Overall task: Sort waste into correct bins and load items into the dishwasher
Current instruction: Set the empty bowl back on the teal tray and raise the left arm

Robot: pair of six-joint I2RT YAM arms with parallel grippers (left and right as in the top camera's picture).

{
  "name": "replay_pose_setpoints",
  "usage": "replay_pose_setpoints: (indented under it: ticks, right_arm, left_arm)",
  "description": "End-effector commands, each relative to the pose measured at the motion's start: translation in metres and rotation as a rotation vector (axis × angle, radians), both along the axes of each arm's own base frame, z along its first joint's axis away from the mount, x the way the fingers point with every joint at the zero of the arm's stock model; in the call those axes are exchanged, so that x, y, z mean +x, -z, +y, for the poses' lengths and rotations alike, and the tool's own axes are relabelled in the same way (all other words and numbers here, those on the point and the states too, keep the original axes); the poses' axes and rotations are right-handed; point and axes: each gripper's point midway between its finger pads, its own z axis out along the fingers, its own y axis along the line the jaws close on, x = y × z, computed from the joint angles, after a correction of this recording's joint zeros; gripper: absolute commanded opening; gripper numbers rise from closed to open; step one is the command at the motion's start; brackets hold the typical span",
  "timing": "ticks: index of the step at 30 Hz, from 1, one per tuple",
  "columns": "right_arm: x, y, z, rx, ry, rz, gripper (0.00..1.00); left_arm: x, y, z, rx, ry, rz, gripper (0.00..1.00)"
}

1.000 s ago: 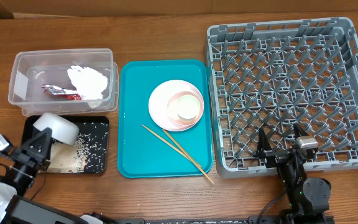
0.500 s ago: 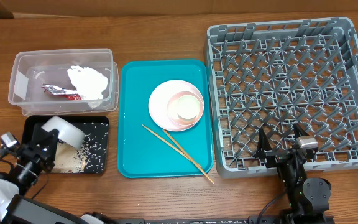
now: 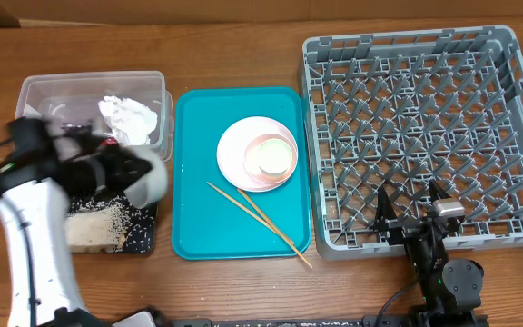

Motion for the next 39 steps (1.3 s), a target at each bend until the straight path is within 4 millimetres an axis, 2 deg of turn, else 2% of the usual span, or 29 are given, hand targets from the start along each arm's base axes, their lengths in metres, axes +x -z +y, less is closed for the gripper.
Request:
replay_pose_setpoints:
  ticks: [1, 5, 6, 13, 16, 19, 22, 26, 30, 33, 34, 36, 38, 39]
  right_arm:
    - [0.0, 0.002, 0.0, 0.009, 0.002, -0.003, 1.0]
    - [0.0, 0.002, 0.0, 0.009, 0.002, -0.003, 1.0]
    - [0.0, 0.002, 0.0, 0.009, 0.002, -0.003, 1.0]
    - [0.0, 0.002, 0.0, 0.009, 0.001, -0.003, 1.0]
    - [0.0, 0.002, 0.0, 0.009, 0.001, -0.003, 1.0]
    - [0.0, 0.002, 0.0, 0.009, 0.0, -0.003, 1.0]
    - [0.0, 0.001, 0.004, 0.026, -0.019, -0.002, 1.0]
    - [-0.002, -0.001, 0.01, 0.033, -0.058, -0.006, 1.0]
    - [-0.004, -0.008, 0.008, 0.066, -0.045, 0.001, 1.0]
    - [-0.013, -0.049, 0.001, 0.103, -0.014, -0.036, 1.0]
    - [-0.019, -0.072, 0.0, 0.112, -0.014, -0.049, 1.0]
    - [-0.026, -0.102, 0.0, 0.14, -0.015, -0.047, 1.0]
    - [-0.027, -0.132, 0.001, 0.185, -0.02, -0.015, 1.0]
    - [-0.025, -0.142, 0.006, 0.184, -0.046, 0.012, 1.0]
  left_arm:
    - [-0.004, 0.015, -0.025, 0.275, 0.037, 0.096, 0.04]
    - [-0.019, 0.025, -0.074, 0.434, 0.166, 0.115, 0.04]
    - [-0.023, 0.026, -0.08, 0.453, 0.177, 0.122, 0.04]
    - [-0.064, 0.043, -0.147, 0.504, 0.385, 0.175, 0.04]
    - [-0.074, 0.058, -0.153, 0.544, 0.423, 0.239, 0.04]
    - [-0.078, 0.074, -0.142, 0.62, 0.431, 0.319, 0.04]
    - [-0.083, 0.089, -0.14, 0.647, 0.449, 0.387, 0.04]
    - [-0.081, 0.099, -0.14, 0.661, 0.454, 0.414, 0.04]
    - [-0.079, 0.107, -0.132, 0.717, 0.451, 0.433, 0.04]
    - [-0.077, 0.112, -0.129, 0.744, 0.447, 0.444, 0.04]
    - [-0.076, 0.113, -0.129, 0.744, 0.446, 0.442, 0.06]
    - [-0.074, 0.113, -0.13, 0.741, 0.443, 0.43, 0.14]
    - [-0.071, 0.114, -0.132, 0.738, 0.44, 0.419, 0.39]
    - [-0.07, 0.114, -0.132, 0.738, 0.438, 0.414, 0.43]
